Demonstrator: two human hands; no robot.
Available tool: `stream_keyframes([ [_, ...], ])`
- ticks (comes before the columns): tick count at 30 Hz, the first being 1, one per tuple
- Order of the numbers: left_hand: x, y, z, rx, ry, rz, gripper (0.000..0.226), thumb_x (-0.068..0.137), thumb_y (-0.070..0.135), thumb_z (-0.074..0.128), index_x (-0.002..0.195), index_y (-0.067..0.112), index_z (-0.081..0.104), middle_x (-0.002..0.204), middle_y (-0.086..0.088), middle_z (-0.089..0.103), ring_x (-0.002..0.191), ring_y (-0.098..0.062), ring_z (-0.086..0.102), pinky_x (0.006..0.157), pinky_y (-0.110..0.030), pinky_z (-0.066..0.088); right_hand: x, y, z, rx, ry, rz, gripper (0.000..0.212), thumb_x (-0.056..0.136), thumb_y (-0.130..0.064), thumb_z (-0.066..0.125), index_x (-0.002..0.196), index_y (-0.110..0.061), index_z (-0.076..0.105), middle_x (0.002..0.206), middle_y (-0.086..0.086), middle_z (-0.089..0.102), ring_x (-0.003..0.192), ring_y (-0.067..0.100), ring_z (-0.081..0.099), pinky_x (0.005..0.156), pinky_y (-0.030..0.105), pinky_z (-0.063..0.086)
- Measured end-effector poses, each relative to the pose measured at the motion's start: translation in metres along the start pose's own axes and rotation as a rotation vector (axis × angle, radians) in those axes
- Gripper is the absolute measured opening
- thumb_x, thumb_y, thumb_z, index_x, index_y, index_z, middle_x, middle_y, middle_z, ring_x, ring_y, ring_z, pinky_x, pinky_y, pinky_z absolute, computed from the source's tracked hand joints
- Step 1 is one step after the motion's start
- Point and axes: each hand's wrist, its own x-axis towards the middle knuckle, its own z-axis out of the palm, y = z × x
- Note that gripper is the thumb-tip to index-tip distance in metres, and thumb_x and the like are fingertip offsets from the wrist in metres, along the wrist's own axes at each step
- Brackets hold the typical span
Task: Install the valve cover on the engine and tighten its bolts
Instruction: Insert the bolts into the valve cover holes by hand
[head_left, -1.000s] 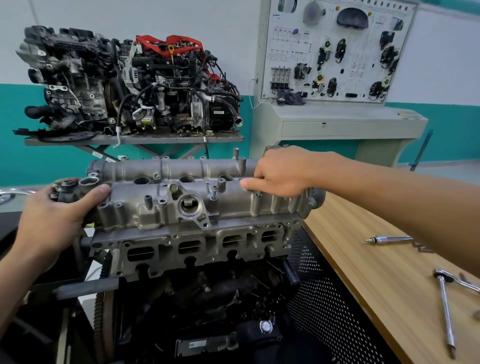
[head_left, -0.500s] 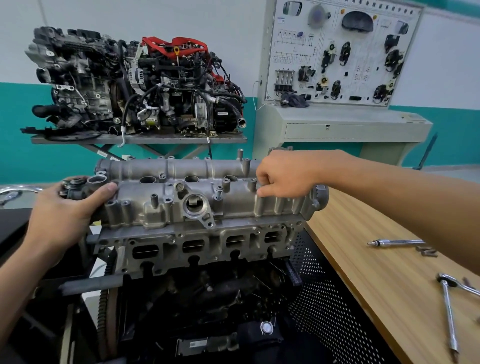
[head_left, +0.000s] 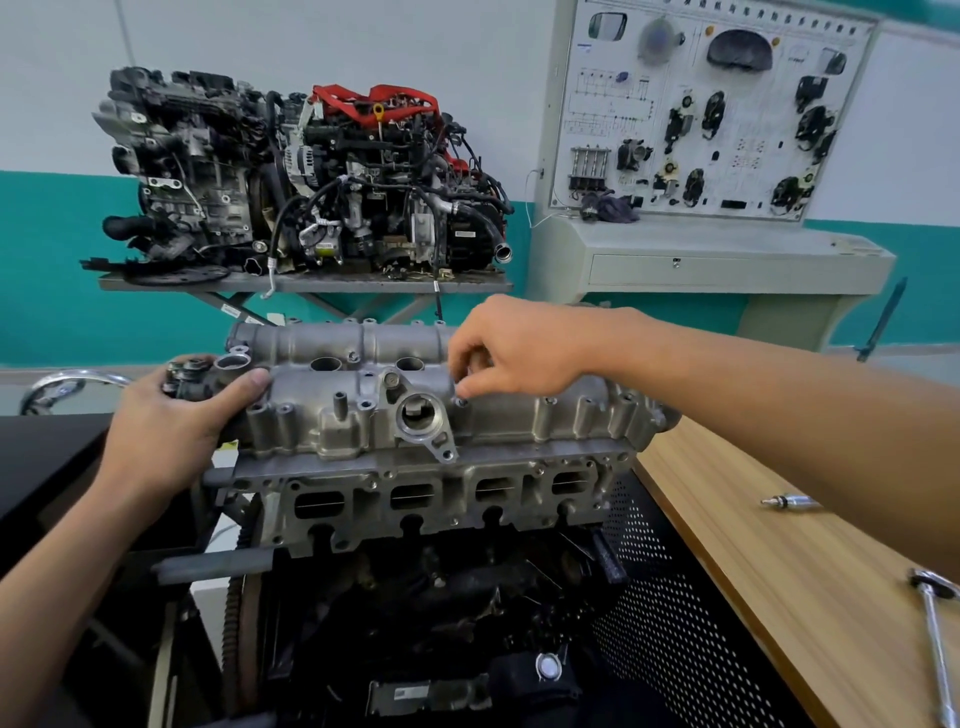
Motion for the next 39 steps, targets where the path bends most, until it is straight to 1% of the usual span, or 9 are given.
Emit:
stream_keyframes([
  [5, -0.002, 0.006, 0.003, -0.016, -0.018, -0.004, 0.052, 0.058, 0.067, 0.082, 0.088, 0.025, 0.076, 0.079, 0.009, 0.078, 0.069, -0.004, 0.072, 0.075, -0.033, 0.055, 0.001, -0.008, 0.012, -0.363, 0.103, -0.003, 0.047, 0.102, -0.052, 0.033, 0.06, -0.031, 0.034, 0.058, -0.012, 0.04, 0.052, 0.005, 0.037, 0.051, 0.028, 0.029],
  [9, 0.0, 0.005, 0.001, -0.056, -0.032, -0.032, 0.063, 0.051, 0.074, 0.086, 0.091, 0.025, 0.076, 0.085, 0.001, 0.079, 0.079, -0.018, 0.075, 0.087, -0.044, 0.059, 0.005, -0.013, 0.0, -0.425, 0.154, 0.023, 0.043, 0.097, -0.061, 0.034, 0.068, -0.03, 0.037, 0.063, -0.008, 0.04, 0.054, 0.007, 0.037, 0.049, 0.028, 0.025],
  [13, 0.003, 0.001, -0.002, -0.055, -0.028, -0.054, 0.068, 0.052, 0.072, 0.088, 0.096, 0.022, 0.076, 0.091, -0.004, 0.08, 0.089, -0.03, 0.076, 0.093, -0.058, 0.057, 0.005, -0.021, -0.003, -0.507, 0.02, 0.041, 0.044, 0.099, -0.046, 0.04, 0.061, -0.025, 0.031, 0.061, -0.003, 0.036, 0.051, 0.014, 0.037, 0.047, 0.027, 0.024],
  [17, 0.001, 0.003, -0.002, -0.059, -0.028, -0.081, 0.073, 0.051, 0.072, 0.089, 0.102, 0.021, 0.075, 0.095, -0.004, 0.08, 0.094, -0.03, 0.076, 0.096, -0.057, 0.056, 0.01, -0.032, 0.011, -0.634, 0.011, 0.129, 0.041, 0.102, -0.032, 0.041, 0.063, -0.021, 0.035, 0.065, 0.0, 0.038, 0.052, 0.018, 0.038, 0.046, 0.029, 0.027],
  [23, -0.003, 0.013, -0.002, -0.064, -0.039, -0.105, 0.076, 0.047, 0.074, 0.088, 0.1, 0.02, 0.075, 0.096, -0.007, 0.079, 0.096, -0.032, 0.075, 0.096, -0.058, 0.055, 0.0, -0.035, 0.003, -0.543, 0.063, 0.217, 0.052, 0.101, -0.055, 0.029, 0.06, -0.023, 0.029, 0.062, -0.002, 0.03, 0.05, 0.015, 0.029, 0.047, 0.028, 0.021],
  [28, -0.01, 0.026, -0.001, -0.046, -0.061, -0.125, 0.069, 0.049, 0.072, 0.087, 0.095, 0.023, 0.075, 0.092, -0.005, 0.08, 0.093, -0.031, 0.076, 0.094, -0.056, 0.057, 0.0, -0.038, 0.016, -0.573, 0.048, 0.204, 0.043, 0.102, -0.035, 0.041, 0.062, -0.021, 0.033, 0.064, -0.002, 0.035, 0.051, 0.015, 0.036, 0.046, 0.029, 0.028],
  [34, -0.009, 0.064, -0.025, 0.335, -0.106, -0.106, 0.062, 0.059, 0.076, 0.074, 0.092, 0.024, 0.072, 0.069, 0.012, 0.073, 0.066, -0.004, 0.069, 0.062, -0.022, 0.046, 0.004, -0.047, -0.012, -0.275, 0.339, 0.283, 0.063, 0.097, -0.066, 0.031, 0.058, -0.018, 0.049, 0.054, -0.005, 0.048, 0.049, 0.012, 0.05, 0.056, 0.027, 0.048],
  [36, -0.013, 0.083, -0.029, 0.321, -0.024, -0.031, 0.053, 0.068, 0.075, 0.07, 0.092, 0.027, 0.071, 0.063, 0.012, 0.068, 0.06, -0.006, 0.063, 0.058, -0.026, 0.045, 0.012, -0.053, -0.032, -0.006, 0.43, 0.156, 0.045, 0.094, -0.06, 0.05, 0.072, -0.023, 0.061, 0.064, -0.01, 0.058, 0.058, 0.002, 0.055, 0.054, 0.024, 0.045],
  [39, -0.025, 0.107, -0.012, 0.214, -0.096, 0.03, 0.036, 0.087, 0.057, 0.069, 0.083, 0.021, 0.068, 0.058, 0.004, 0.066, 0.046, -0.003, 0.056, 0.044, -0.021, 0.044, 0.029, -0.075, -0.051, 0.377, 0.302, -0.065, 0.023, 0.094, -0.04, 0.064, 0.105, -0.02, 0.071, 0.086, -0.007, 0.069, 0.074, 0.001, 0.061, 0.07, 0.02, 0.05],
])
